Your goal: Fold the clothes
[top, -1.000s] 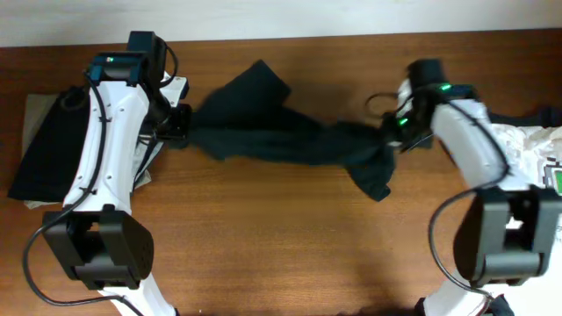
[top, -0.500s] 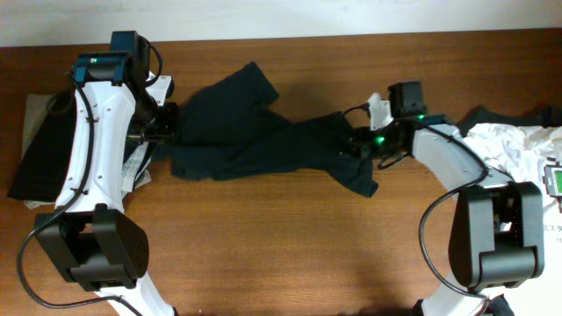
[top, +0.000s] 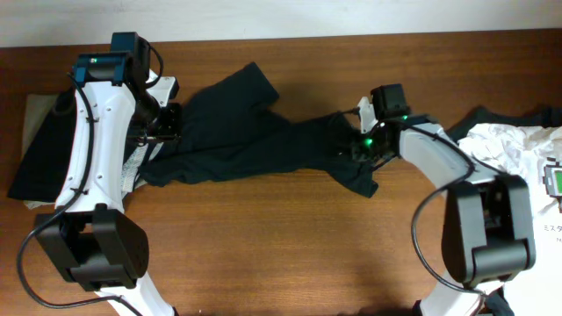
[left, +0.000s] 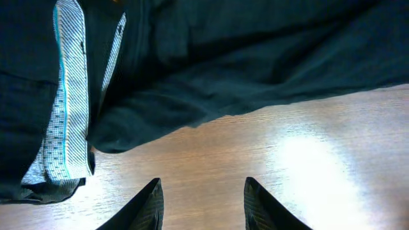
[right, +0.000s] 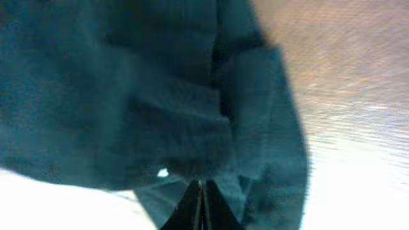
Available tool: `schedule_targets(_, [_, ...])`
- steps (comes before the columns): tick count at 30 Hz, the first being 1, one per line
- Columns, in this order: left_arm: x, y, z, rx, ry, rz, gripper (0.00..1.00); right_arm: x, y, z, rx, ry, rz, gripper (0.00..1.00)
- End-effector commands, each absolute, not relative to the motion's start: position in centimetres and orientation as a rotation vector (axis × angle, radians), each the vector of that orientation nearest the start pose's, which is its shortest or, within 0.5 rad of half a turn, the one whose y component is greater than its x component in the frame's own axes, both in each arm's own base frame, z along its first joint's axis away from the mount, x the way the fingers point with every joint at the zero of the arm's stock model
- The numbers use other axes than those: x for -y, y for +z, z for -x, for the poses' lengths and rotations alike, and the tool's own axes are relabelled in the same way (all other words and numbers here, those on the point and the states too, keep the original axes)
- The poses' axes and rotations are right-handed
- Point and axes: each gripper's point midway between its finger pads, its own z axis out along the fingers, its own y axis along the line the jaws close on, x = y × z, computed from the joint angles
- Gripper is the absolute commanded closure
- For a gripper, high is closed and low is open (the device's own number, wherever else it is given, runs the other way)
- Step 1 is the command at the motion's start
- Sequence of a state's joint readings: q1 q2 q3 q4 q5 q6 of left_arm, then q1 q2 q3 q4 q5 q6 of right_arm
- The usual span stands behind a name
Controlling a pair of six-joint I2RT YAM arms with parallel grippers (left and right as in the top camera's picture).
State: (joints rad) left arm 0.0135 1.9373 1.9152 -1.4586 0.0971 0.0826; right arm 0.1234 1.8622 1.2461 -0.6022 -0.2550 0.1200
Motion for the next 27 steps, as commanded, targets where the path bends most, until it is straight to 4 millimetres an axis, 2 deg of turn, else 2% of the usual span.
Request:
schedule_targets(1, [2.0, 17.3, -38.3, -3.033, -0.195, -0.127, 0.58, -8.8, 10.2, -42.4, -2.659, 0.415, 0.063, 0.69])
schedule_targets(3, [2.4, 17.3, -38.3, -3.031, -0.199, -0.141, 0.57, -9.4, 7.7, -41.1, -2.731, 0.420, 0.077, 0.64])
schedule_targets(4, [2.6, 17.3, -38.4, -3.028, -0.200, -0.147, 0.53, -9.9, 5.6, -40.5, -2.776, 0.422, 0.087, 0.50])
schedule_targets(5, [2.7, 17.3, -38.4, -3.027, -0.200, -0.153, 0.50, -10.2, 3.3, -40.2, -2.825, 0.423, 0.093, 0.45])
schedule_targets(7, [2.9, 17.3, -38.4, -3.028, -0.200, -0.162, 0.49, -10.5, 1.4, -40.0, -2.863, 0.440, 0.091, 0.45])
schedule_targets(8, [3.0, 17.3, -38.4, -3.026, -0.200, -0.166, 0.48, -11.1, 1.5, -39.8, -2.861, 0.497, 0.099, 0.46])
schedule_targets(9, [3.0, 17.3, -38.4, -3.024, -0.200, -0.166, 0.48, -11.5, 1.7, -39.8, -2.858, 0.527, 0.104, 0.56])
schedule_targets(10, [3.0, 17.3, -38.5, -3.023, -0.200, -0.165, 0.48, -11.5, 1.7, -39.7, -2.858, 0.530, 0.103, 0.78])
schedule_targets(11, [3.0, 17.3, -38.5, -3.023, -0.200, -0.165, 0.48, -11.3, 1.9, -39.8, -2.853, 0.526, 0.101, 0.96])
schedule_targets(13, [3.1, 17.3, -38.4, -3.026, -0.200, -0.166, 0.48, -10.6, 3.7, -40.5, -2.817, 0.519, 0.080, 0.96])
schedule_targets(15, [3.1, 17.3, -38.4, -3.026, -0.200, -0.166, 0.48, -9.2, 8.1, -41.9, -2.724, 0.508, 0.049, 0.96])
schedule_targets(17, [3.4, 17.3, -38.3, -3.027, -0.233, -0.167, 0.48, -7.3, 11.4, -42.1, -2.671, 0.450, 0.008, 0.96])
schedule_targets(20, [4.6, 17.0, -37.8, -3.038, -0.342, -0.169, 0.48, -4.7, 14.0, -41.8, -2.638, 0.351, -0.056, 0.96])
schedule_targets(22, [5.6, 15.3, -36.5, -3.094, -0.382, -0.190, 0.48, -4.1, 15.2, -41.2, -2.626, 0.347, -0.072, 0.96])
schedule_targets(24, [8.1, 12.3, -34.4, -3.164, -0.498, -0.243, 0.48, -4.2, 15.1, -40.9, -2.638, 0.348, -0.074, 0.96])
schedule_targets(27, [9.8, 6.1, -30.8, -3.273, -0.500, -0.263, 0.48, -4.1, 15.1, -40.8, -2.641, 0.348, -0.074, 0.96])
